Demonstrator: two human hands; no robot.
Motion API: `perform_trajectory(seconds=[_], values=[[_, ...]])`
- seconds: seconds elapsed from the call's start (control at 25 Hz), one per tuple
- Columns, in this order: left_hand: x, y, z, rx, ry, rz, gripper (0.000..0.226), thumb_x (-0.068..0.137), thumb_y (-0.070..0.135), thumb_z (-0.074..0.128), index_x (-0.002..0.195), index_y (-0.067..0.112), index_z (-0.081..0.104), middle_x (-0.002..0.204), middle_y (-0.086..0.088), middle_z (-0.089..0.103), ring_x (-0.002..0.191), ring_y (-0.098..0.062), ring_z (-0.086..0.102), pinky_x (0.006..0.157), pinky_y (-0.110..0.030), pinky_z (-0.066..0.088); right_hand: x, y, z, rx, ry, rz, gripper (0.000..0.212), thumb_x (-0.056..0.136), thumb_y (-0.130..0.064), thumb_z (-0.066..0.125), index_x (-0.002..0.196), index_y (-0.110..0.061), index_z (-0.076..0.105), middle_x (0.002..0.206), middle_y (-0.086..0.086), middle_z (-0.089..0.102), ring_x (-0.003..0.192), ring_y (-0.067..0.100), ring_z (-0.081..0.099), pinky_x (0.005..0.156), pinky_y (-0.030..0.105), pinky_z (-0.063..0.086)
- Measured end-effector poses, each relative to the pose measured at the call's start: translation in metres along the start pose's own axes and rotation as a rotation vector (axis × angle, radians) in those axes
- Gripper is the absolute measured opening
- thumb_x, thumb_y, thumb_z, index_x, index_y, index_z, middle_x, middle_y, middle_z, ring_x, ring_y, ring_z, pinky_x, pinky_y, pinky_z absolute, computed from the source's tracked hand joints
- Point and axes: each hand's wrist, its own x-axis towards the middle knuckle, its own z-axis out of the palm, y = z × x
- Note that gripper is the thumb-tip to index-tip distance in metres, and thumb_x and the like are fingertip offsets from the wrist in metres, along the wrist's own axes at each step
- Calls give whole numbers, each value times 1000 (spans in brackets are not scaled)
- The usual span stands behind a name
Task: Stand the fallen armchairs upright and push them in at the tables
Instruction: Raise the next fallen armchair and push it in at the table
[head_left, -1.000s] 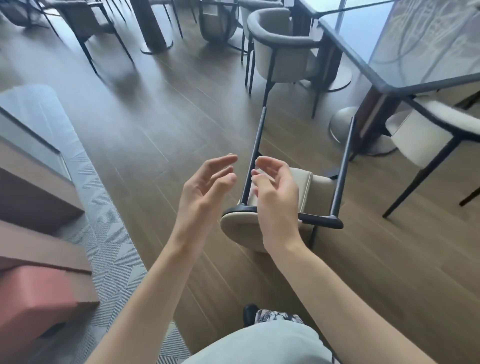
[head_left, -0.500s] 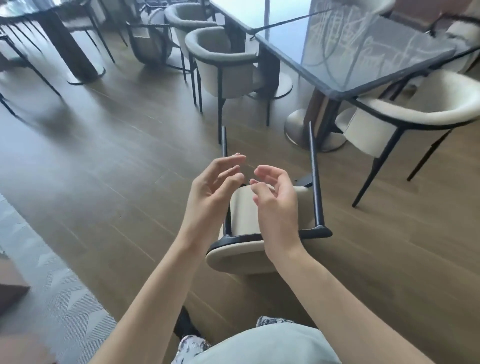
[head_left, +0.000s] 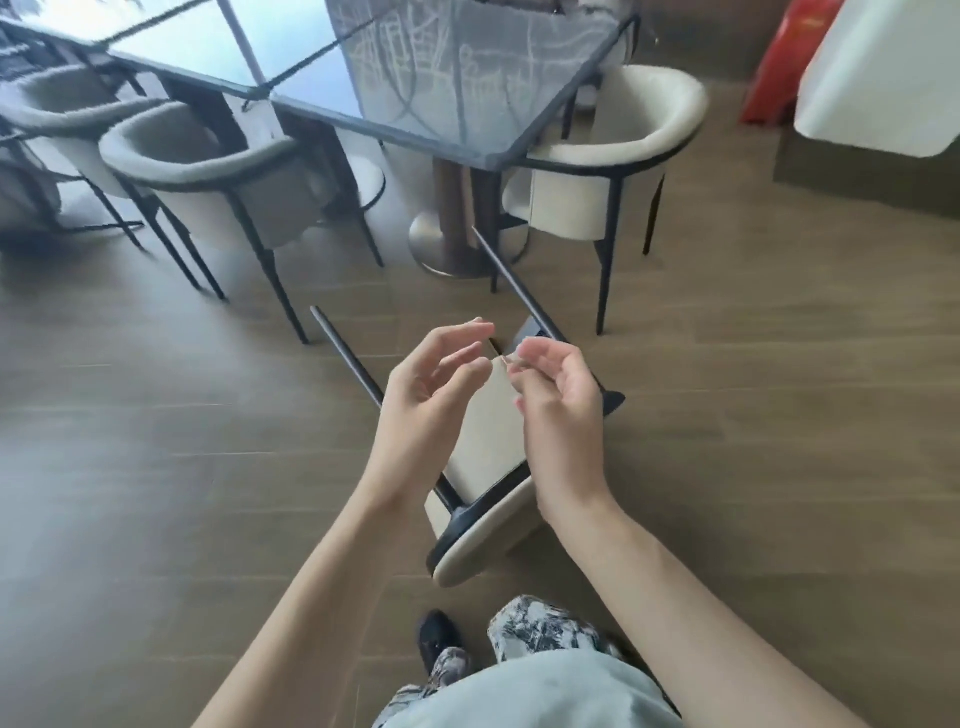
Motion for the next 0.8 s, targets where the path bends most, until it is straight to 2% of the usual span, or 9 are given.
perform_trajectory(seconds=[0.12,0.2,0.32,0.44,0.56,0.68,0.8], values=[[0,-13,-22,-21,-89,-29,26,87,21,61,110,30,72,117,18,73,117,-1,64,97,-22,49,-15,18,15,-1,102,0,23,93,-11,58,111,-24,64,119,-7,67,110,6,64,98,34,51],[-1,-25,-30,-19,-123,-66,24,89,20,61,108,30,72,111,20,74,115,-1,65,97,-22,49,-26,32,18,-32,152,-1,22,92,-12,59,109,-26,64,115,-10,68,104,0,64,91,29,51],[-5,-40,-33,-40,-114,-175,22,97,14,62,112,27,73,114,13,74,114,-4,65,108,-38,47,-41,48,16,-62,231,34,22,93,-11,60,107,-27,65,114,-9,68,101,1,64,85,26,49],[-8,-51,-29,-19,-148,-247,23,99,14,60,113,26,73,117,11,73,118,-5,64,110,-41,46,-45,60,11,-47,265,103,23,93,-11,59,108,-27,65,114,-10,68,105,5,64,92,33,52],[-10,-68,-33,-24,-153,-263,21,98,14,61,112,26,73,111,13,75,117,-5,65,102,-31,49,-45,76,6,-15,258,138,23,93,-10,60,108,-26,66,112,-12,70,104,1,65,96,33,52],[-19,-102,-46,-15,-97,-299,20,93,19,64,109,26,73,110,12,75,114,-4,66,80,-15,52,-41,107,7,-9,256,197,24,93,-7,60,108,-23,67,112,-9,70,99,-2,66,94,30,53],[-29,-144,-57,8,-27,-362,19,93,12,67,106,25,74,111,6,76,112,-3,67,77,-8,49,-35,144,10,-28,240,233,25,93,-3,60,109,-20,66,114,-3,71,97,-1,68,89,25,53]])
